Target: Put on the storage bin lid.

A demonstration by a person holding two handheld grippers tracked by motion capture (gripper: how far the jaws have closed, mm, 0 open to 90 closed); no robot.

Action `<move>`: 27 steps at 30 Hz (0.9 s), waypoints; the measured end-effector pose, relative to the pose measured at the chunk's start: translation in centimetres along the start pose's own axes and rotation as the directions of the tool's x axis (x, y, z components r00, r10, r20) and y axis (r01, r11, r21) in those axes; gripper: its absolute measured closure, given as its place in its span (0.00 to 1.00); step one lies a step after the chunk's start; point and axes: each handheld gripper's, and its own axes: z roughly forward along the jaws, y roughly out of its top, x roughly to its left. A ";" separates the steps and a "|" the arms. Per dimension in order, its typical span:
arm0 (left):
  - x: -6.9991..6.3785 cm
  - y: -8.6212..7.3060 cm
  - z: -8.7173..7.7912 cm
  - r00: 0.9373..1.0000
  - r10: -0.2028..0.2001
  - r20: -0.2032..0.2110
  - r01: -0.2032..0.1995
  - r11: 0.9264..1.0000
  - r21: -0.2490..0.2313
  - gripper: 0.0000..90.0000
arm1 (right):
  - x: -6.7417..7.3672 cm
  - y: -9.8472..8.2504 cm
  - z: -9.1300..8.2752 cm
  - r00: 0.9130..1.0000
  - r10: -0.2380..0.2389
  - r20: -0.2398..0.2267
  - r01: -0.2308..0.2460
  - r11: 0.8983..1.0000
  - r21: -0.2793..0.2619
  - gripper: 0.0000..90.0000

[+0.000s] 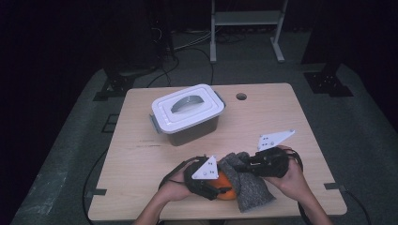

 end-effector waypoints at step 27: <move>2.4 -1.0 -1.5 0.977 -0.187 -0.104 0.182 0.982 -0.057 0.38 | -0.5 -1.1 -0.5 1.000 0.019 0.008 -0.019 1.000 0.022 0.86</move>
